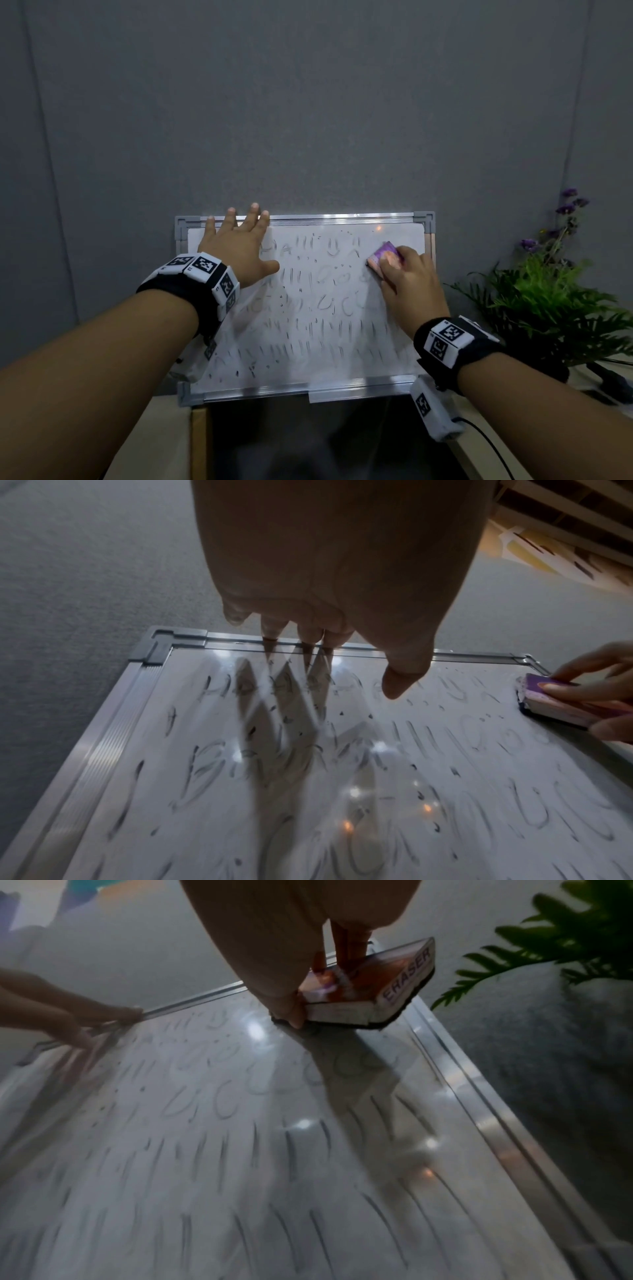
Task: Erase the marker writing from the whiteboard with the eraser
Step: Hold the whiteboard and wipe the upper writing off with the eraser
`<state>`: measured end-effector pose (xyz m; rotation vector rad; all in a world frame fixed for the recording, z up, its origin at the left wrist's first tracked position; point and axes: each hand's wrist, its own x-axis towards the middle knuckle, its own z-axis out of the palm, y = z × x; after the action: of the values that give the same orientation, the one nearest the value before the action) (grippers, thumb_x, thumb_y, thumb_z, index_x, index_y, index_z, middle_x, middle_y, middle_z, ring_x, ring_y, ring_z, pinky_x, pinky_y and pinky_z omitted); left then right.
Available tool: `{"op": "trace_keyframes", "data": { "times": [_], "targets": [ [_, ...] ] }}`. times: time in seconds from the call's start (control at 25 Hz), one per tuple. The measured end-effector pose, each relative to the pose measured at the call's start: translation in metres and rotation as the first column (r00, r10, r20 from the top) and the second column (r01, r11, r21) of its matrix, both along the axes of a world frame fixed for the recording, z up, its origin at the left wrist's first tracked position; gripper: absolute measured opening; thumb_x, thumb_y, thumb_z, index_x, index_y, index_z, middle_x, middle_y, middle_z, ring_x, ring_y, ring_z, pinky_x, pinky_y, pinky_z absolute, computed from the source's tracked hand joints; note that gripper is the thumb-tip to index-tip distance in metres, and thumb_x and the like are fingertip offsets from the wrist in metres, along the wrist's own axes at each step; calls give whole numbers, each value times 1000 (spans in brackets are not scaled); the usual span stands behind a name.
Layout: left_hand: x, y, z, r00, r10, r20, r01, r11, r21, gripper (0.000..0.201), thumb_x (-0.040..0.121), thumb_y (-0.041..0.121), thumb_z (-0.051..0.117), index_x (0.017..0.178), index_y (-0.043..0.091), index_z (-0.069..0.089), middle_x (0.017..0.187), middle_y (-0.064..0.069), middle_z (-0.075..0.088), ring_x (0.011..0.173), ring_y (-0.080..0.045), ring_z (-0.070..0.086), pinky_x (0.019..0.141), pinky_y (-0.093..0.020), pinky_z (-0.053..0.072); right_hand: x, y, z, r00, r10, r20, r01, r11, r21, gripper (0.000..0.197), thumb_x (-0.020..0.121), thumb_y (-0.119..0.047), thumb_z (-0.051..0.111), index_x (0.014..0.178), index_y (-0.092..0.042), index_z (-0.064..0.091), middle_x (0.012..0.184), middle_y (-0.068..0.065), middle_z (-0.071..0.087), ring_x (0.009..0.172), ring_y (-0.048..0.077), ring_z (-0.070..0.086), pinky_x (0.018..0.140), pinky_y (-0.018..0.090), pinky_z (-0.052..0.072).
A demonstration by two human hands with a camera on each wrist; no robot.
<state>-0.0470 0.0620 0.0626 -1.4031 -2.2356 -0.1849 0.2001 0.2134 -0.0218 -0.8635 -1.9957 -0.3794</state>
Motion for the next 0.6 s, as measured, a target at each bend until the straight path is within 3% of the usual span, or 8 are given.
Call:
{"op": "trace_keyframes", "data": {
  "times": [0.16,0.44,0.6],
  "targets": [
    [0,1,0,1000,1,1,-1,1000,-1,92,87,63,45,151,26,-11,159,5,-15,147,-29,-6,116,-54,0,-4,3,16,995,-36,-93,32,998,-48,34,80,-11,63,114,-8,60,129,16,49,107,33,41,83,43,47],
    [-1,0,0,1000,5,-7,-5,1000,4,93,86,63,45,151,26,-10,159,4,-15,147,-29,-6,114,-55,-1,-7,-2,9,1000,18,-15,-18,1000,-14,35,80,-13,65,114,-9,61,130,15,50,105,33,42,83,44,47],
    [-1,1,-1,1000,6,-6,-6,1000,-4,93,86,63,46,151,26,-11,159,5,-16,147,-28,-7,114,-55,-2,-14,-1,19,991,-28,-127,19,997,-73,31,82,-10,59,113,-10,62,131,15,49,107,32,39,86,41,42]
  ]
}}
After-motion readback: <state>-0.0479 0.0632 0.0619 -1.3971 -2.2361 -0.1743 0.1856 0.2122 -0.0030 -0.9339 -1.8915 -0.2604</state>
